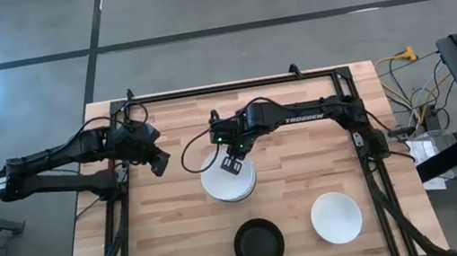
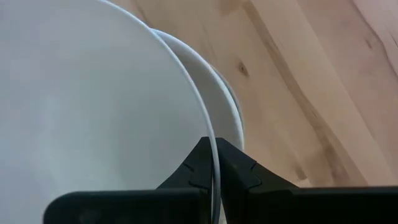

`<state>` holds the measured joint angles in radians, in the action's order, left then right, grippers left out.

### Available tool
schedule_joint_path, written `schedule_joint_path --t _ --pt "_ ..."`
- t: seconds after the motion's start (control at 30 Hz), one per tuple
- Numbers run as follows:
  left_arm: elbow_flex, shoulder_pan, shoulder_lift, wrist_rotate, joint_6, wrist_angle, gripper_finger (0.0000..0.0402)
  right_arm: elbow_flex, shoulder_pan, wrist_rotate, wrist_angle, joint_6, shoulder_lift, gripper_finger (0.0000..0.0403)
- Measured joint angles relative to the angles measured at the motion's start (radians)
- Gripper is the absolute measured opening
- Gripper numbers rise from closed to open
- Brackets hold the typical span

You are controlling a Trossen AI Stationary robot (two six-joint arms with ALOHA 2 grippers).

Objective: Nest bowls inside each other
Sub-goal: Stack the white bowl on top of the other white bowl

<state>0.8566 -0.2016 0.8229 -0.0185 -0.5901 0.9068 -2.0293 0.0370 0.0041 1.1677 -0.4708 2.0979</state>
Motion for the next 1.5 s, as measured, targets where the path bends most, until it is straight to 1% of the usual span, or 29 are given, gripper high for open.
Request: schedule_joint_path --t 0.2,0.3,0.4,0.6,0.7,0.8,0.9,1.0,1.1,1.2,1.37,1.5 --pt "0.000 0.000 0.001 -0.001 -0.006 0.000 0.0000 0.002 -0.002 0.027 0.007 0.000 0.019 0.0010" --pt "0.000 0.000 0.001 -0.001 -0.006 0.000 0.0000 0.002 -0.002 0.046 0.010 -0.006 0.022 0.0023" --pt "0.000 0.000 0.001 -0.002 -0.006 0.000 0.0000 -0.003 -0.002 0.050 0.024 -0.008 0.022 0.0049" --pt "0.000 0.000 0.002 -0.002 -0.007 -0.003 0.0000 -0.031 -0.002 0.058 0.057 -0.007 0.021 0.0125" --pt "0.000 0.000 0.002 -0.003 -0.007 -0.006 0.0000 -0.069 -0.002 0.061 0.063 -0.001 0.020 0.0157" --pt "0.000 0.000 0.002 -0.005 -0.007 -0.008 0.0000 -0.122 -0.002 0.061 0.062 0.000 0.018 0.0177" --pt "0.000 0.000 0.002 -0.005 -0.010 -0.008 0.0000 -0.172 -0.002 0.061 0.059 0.001 0.018 0.0183" --pt "0.000 0.000 0.002 -0.005 -0.010 -0.008 0.0000 -0.197 0.000 0.060 0.059 0.010 0.017 0.0179" --pt "0.000 0.000 0.002 -0.005 -0.010 -0.008 0.0000 -0.201 0.002 0.050 0.060 0.044 0.017 0.0161" --pt "0.000 0.000 0.002 -0.005 -0.010 -0.008 0.0000 -0.185 0.005 0.047 0.062 0.076 0.017 0.0122" --pt "0.000 0.000 0.002 -0.005 -0.011 -0.008 0.0000 -0.155 0.016 0.050 0.060 0.097 0.017 0.0024" --pt "0.000 0.000 0.002 -0.005 -0.032 -0.008 0.0000 -0.125 0.025 0.075 0.058 0.100 0.016 0.0012"
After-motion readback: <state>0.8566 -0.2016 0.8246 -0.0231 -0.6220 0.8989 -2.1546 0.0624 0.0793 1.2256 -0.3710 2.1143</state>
